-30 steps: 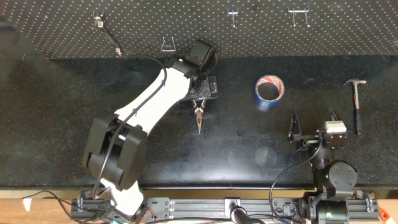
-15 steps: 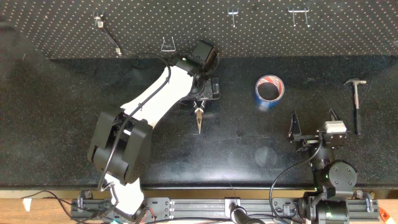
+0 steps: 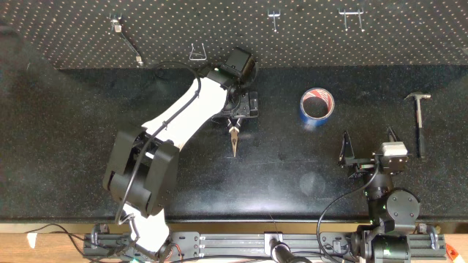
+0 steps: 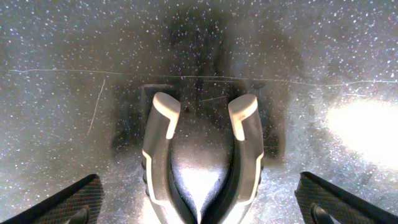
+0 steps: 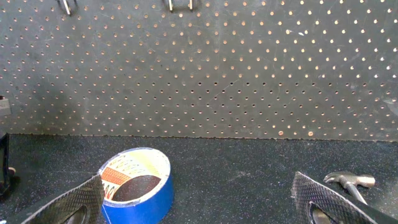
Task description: Place Tools Onto Pegboard
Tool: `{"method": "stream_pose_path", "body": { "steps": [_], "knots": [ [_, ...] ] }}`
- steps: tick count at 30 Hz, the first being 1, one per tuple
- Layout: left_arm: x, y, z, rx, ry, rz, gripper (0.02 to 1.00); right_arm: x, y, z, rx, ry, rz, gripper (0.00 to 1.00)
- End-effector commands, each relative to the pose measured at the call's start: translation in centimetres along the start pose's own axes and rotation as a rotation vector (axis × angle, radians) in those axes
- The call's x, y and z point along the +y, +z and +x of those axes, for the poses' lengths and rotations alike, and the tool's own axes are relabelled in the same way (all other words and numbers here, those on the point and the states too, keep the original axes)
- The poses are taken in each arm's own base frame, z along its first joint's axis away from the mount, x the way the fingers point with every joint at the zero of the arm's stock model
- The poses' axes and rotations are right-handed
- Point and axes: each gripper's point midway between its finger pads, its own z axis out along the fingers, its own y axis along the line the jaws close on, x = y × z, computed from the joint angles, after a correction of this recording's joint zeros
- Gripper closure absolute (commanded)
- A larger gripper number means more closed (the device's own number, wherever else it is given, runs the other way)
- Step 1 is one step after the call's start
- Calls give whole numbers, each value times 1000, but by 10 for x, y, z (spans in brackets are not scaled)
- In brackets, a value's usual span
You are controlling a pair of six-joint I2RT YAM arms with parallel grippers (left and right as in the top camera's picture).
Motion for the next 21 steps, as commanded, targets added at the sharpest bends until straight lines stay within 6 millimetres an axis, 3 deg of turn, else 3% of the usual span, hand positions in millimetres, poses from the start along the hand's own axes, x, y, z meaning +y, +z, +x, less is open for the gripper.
{"method": "stream_pose_path", "body": {
  "steps": [1,21],
  "knots": [
    [-2,4,-3,1,19,-7,20,-1,0,1,-1,16,7,16],
    [-1,11,-11,-21,16,-35,20,-1,0,1,-1,16,7,16]
  ]
}}
